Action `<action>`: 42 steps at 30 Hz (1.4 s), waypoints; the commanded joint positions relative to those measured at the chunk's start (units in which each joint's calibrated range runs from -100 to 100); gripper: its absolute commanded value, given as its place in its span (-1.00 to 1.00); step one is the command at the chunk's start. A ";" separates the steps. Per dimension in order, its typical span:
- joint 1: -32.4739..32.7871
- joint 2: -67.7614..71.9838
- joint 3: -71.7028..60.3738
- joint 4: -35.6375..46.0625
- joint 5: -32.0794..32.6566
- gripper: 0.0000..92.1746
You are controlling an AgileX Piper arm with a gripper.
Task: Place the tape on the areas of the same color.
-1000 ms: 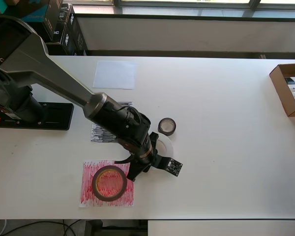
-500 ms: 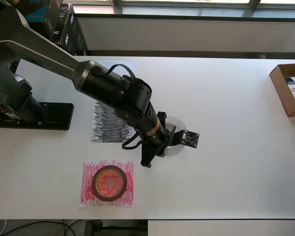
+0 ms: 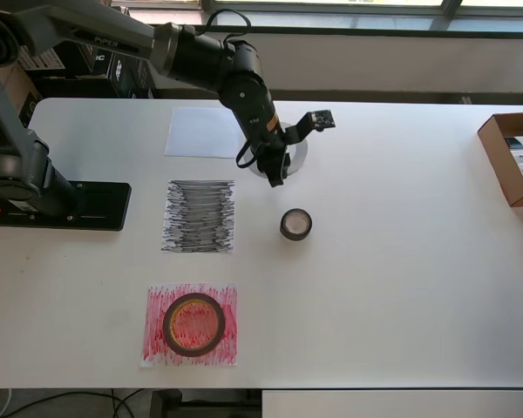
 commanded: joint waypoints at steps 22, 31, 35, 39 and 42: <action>15.19 -9.34 21.02 -4.12 -0.35 -1.00; 15.03 -8.59 21.57 -4.71 -0.43 -1.00; 15.59 -8.50 21.57 -4.71 -0.43 -1.00; 15.74 -8.50 21.66 -4.80 -0.43 -1.00; 15.82 -7.84 22.21 -4.80 -1.33 -1.00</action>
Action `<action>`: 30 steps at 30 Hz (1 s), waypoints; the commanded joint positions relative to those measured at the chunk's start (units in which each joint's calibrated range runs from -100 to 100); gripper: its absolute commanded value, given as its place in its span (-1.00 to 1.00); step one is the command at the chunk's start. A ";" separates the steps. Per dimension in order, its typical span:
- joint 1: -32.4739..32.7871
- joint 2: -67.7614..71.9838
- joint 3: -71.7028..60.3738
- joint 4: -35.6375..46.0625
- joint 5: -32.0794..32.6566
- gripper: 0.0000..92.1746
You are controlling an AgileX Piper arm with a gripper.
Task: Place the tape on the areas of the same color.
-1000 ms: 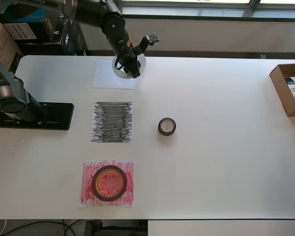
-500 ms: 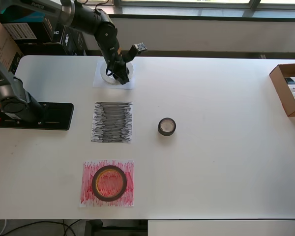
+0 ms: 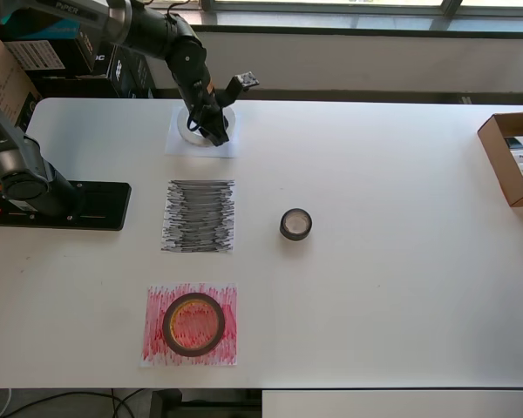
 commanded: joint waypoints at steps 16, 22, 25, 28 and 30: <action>-0.07 2.13 0.40 0.15 -1.84 -1.00; 0.09 2.22 0.95 -2.48 -1.84 -1.00; 0.09 2.22 0.95 -2.48 -1.92 -1.00; 0.09 2.32 0.95 -2.48 -1.92 -1.00; 0.17 2.32 0.95 -2.48 -1.92 -1.00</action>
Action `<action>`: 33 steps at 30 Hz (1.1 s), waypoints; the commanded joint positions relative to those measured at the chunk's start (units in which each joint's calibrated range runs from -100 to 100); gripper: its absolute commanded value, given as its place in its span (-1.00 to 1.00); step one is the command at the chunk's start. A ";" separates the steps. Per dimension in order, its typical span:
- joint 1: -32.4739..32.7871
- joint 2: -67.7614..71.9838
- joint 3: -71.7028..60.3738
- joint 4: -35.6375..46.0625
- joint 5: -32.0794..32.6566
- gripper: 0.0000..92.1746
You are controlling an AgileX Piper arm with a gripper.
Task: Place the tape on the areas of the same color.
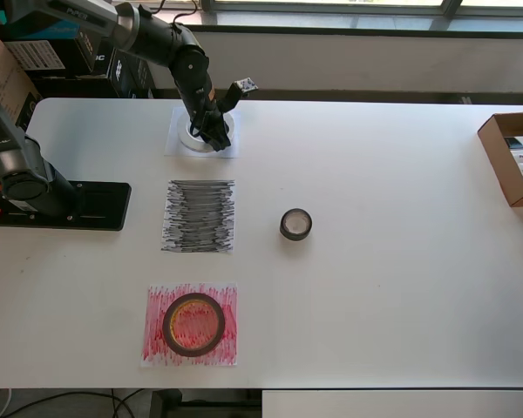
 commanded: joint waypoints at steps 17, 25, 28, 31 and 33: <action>0.24 1.71 -0.63 0.01 0.10 -0.56; 0.95 1.71 -0.09 0.35 -3.99 -0.22; 1.03 1.71 -0.09 0.35 -3.99 -0.18; 1.03 1.71 -0.09 0.18 -3.99 -0.14; 1.03 1.71 -0.18 0.09 -3.99 -0.14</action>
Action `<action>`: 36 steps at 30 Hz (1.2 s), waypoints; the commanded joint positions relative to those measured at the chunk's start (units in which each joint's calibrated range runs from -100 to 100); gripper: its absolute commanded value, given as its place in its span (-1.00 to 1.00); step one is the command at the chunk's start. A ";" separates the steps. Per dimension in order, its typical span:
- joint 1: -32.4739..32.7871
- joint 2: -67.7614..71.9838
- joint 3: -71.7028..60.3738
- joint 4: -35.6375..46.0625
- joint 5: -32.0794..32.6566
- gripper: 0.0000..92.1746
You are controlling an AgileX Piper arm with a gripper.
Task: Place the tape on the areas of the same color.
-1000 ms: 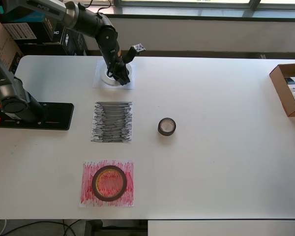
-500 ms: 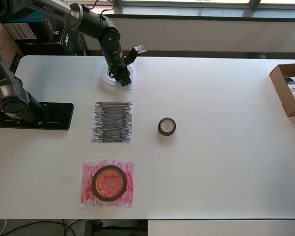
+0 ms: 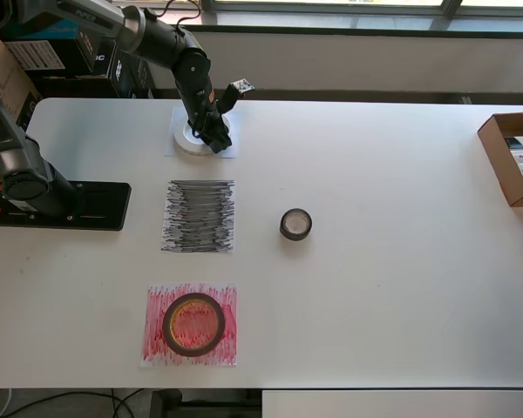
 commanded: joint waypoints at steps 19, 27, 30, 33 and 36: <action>0.18 -0.53 -0.93 0.05 0.16 -0.10; 0.18 -0.53 -0.93 -0.03 -0.25 0.44; 0.18 -0.53 -0.93 -0.03 -0.25 0.46; 0.18 -0.53 -0.93 -0.03 -0.25 0.46; 0.26 -0.53 -0.93 -0.03 -0.33 0.46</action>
